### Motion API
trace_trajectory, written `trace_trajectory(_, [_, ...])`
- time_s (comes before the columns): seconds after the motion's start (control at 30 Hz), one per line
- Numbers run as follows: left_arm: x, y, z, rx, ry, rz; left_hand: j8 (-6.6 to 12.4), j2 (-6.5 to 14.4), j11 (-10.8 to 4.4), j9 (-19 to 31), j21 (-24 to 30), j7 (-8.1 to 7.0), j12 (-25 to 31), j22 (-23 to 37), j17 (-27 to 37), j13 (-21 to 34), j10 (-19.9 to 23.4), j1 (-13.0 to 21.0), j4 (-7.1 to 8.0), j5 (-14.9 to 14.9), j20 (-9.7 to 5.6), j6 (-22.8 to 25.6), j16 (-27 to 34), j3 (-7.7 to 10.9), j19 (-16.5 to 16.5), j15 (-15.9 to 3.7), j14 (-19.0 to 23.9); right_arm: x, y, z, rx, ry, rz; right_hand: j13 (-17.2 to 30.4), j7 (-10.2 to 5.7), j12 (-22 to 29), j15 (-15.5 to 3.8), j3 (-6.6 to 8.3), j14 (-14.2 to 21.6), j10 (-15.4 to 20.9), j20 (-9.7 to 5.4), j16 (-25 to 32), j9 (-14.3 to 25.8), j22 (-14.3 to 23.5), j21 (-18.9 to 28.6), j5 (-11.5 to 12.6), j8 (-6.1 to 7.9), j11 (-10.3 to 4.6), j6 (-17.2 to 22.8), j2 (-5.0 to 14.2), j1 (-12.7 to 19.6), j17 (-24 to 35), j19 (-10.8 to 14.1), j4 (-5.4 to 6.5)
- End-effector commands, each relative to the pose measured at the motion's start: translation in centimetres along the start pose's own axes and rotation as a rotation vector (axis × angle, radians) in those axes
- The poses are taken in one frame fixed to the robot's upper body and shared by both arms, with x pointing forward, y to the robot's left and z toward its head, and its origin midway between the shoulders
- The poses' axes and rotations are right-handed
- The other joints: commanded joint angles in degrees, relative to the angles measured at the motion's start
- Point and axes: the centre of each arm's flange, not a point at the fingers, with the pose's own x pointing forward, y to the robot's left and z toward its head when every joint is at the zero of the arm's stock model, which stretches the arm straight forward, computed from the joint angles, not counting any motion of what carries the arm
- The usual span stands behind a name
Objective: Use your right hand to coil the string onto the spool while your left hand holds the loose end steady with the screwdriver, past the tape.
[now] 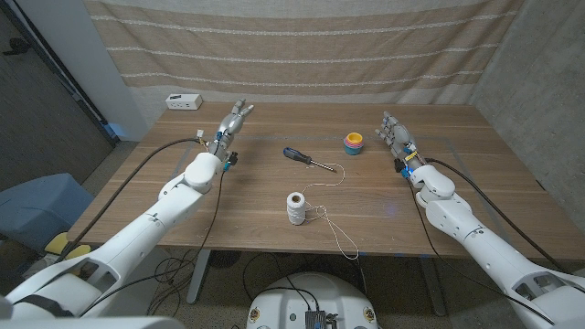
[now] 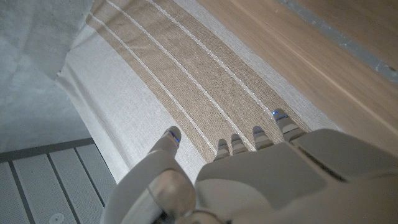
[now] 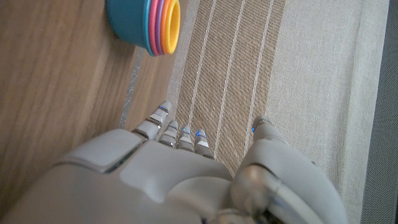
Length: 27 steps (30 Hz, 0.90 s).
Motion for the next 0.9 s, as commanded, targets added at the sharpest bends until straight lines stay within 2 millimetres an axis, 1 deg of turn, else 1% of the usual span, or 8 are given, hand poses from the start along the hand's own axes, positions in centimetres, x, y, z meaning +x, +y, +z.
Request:
trace_trajectory(0.03, [1.6, -0.1, 2.6, 0.273, -0.023, -0.06, 0.16, -0.21, 0.47, 0.33, 0.08, -0.5, -0.08, 0.1, 0.24, 0.22, -0.59, 0.99, -0.76, -0.21, 0.28, 1.03, 0.04, 0.03, 0.42, -0.17, 0.66, -0.1, -0.2, 0.0, 0.01, -0.015, -0.013, 0.15, 0.13, 0.37, -0.05, 0.11, -0.23, -0.02, 0.2, 0.38, 0.24, 0.2, 0.24, 0.06, 0.35, 0.37, 0.02, 0.04, 0.48, 0.23, 0.35, -0.53])
trace_trajectory(0.3, [2.1, -0.8, 4.3, 0.421, -0.051, -0.085, 0.18, -1.03, 0.18, 0.36, 0.17, -0.82, -0.09, 0.13, 0.27, 0.25, 0.1, 1.57, -1.81, -0.28, -0.03, 2.09, 0.05, -0.28, 1.4, -0.57, 1.67, -0.1, -0.2, 0.0, 0.012, -0.025, -0.019, 0.15, 0.09, 0.4, 0.01, 0.09, -0.22, 0.03, 0.23, 0.41, 0.24, 0.2, 0.24, 0.0, 0.36, 0.38, 0.1, 0.08, 0.48, 0.26, 0.35, -0.65])
trace_trajectory(0.4, [2.3, -1.2, 4.8, 0.473, -0.061, -0.108, 0.16, -1.34, -0.04, 0.38, 0.26, -1.09, -0.06, 0.13, 0.29, 0.26, 0.65, 2.18, -2.6, -0.27, -0.07, 2.61, 0.24, -0.3, 2.16, -0.94, 2.85, -0.1, -0.2, 0.0, 0.013, -0.027, -0.02, 0.15, 0.11, 0.38, 0.04, 0.07, -0.17, -0.01, 0.26, 0.44, 0.24, 0.21, 0.24, -0.03, 0.37, 0.38, 0.14, 0.08, 0.47, 0.27, 0.37, -0.7])
trace_trajectory(0.5, [2.4, -1.6, 5.3, 0.519, -0.072, -0.129, 0.06, -1.44, -0.08, 0.39, 0.29, -1.16, -0.04, 0.14, 0.29, 0.26, 0.91, 2.46, -2.95, -0.26, -0.06, 2.62, 0.28, -0.3, 2.47, -0.98, 3.27, -0.1, -0.1, 0.0, 0.016, -0.028, -0.023, 0.15, 0.02, 0.39, 0.02, 0.06, -0.18, 0.02, 0.28, 0.44, 0.25, 0.21, 0.24, -0.05, 0.39, 0.39, 0.19, 0.08, 0.47, 0.28, 0.37, -0.74])
trace_trajectory(0.53, [2.5, -1.7, 5.5, 0.533, -0.076, -0.136, 0.02, -1.5, 0.21, 0.39, 0.31, -1.21, -0.04, 0.14, 0.29, 0.26, 1.06, 2.64, -3.17, -0.26, -0.08, 2.69, 0.21, -0.31, 2.67, -0.97, 3.34, -0.1, -0.1, 0.0, 0.015, -0.029, -0.021, 0.15, 0.0, 0.41, 0.03, 0.05, -0.18, 0.07, 0.26, 0.44, 0.25, 0.21, 0.25, -0.06, 0.4, 0.43, 0.23, 0.09, 0.47, 0.29, 0.37, -0.77])
trace_trajectory(0.57, [2.5, -1.8, 5.6, 0.546, -0.081, -0.141, -0.05, -1.57, 0.84, 0.39, 0.29, -1.19, -0.07, 0.14, 0.29, 0.27, 1.16, 2.83, -3.42, -0.25, -0.06, 2.73, 0.21, -0.33, 2.8, -1.02, 3.59, -0.1, -0.1, 0.0, 0.018, -0.03, -0.024, 0.15, 0.01, 0.41, 0.03, 0.05, -0.18, 0.06, 0.27, 0.44, 0.25, 0.21, 0.25, -0.07, 0.39, 0.42, 0.22, 0.1, 0.46, 0.29, 0.38, -0.77])
trace_trajectory(0.6, [2.5, -1.9, 5.7, 0.556, -0.086, -0.147, -0.11, -1.62, 0.95, 0.4, 0.31, -1.3, -0.09, 0.14, 0.3, 0.27, 1.19, 2.9, -3.51, -0.26, -0.07, 2.68, 0.21, -0.35, 2.94, -1.03, 3.7, -0.1, -0.1, 0.0, 0.014, -0.032, -0.021, 0.15, -0.02, 0.41, 0.08, 0.04, -0.18, 0.07, 0.28, 0.45, 0.25, 0.21, 0.25, -0.07, 0.4, 0.42, 0.25, 0.1, 0.46, 0.29, 0.39, -0.79])
trace_trajectory(0.9, [2.6, -3.0, 6.9, 0.663, -0.098, -0.217, -0.44, -1.95, 0.94, 0.41, 0.24, -1.76, -0.12, 0.18, 0.31, 0.28, 1.61, 3.13, -4.03, -0.3, -0.13, 2.35, 0.21, -0.6, 3.25, -1.28, 4.45, -0.3, -0.1, -0.1, 0.014, -0.034, -0.024, 0.15, -0.05, 0.41, 0.16, 0.02, -0.14, 0.08, 0.33, 0.48, 0.25, 0.21, 0.26, -0.12, 0.39, 0.37, 0.28, 0.15, 0.46, 0.31, 0.41, -0.92])
